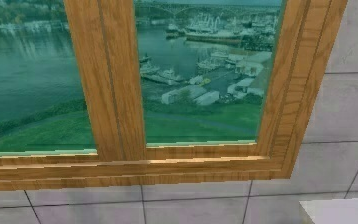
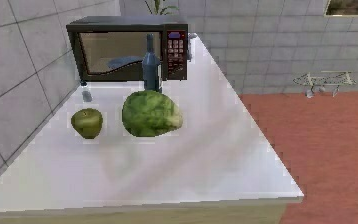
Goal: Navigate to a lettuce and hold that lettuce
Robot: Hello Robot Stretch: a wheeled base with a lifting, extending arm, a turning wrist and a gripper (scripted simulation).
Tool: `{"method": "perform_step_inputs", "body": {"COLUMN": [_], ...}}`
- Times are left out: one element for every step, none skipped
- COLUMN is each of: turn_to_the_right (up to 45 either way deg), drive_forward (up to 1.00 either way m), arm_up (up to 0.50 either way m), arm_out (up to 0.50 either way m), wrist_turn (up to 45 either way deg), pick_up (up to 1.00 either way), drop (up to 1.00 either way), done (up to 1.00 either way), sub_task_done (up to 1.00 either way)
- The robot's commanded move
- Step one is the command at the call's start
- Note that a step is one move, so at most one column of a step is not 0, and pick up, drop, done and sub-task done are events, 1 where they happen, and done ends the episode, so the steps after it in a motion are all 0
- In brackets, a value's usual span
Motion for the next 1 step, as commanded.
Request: {"method": "perform_step_inputs", "body": {"turn_to_the_right": [0.0], "drive_forward": [0.00], "arm_up": [0.50], "arm_out": [0.00], "wrist_turn": [0.0], "pick_up": [0.00], "drop": [0.00], "done": [0.00], "sub_task_done": [0.00]}}
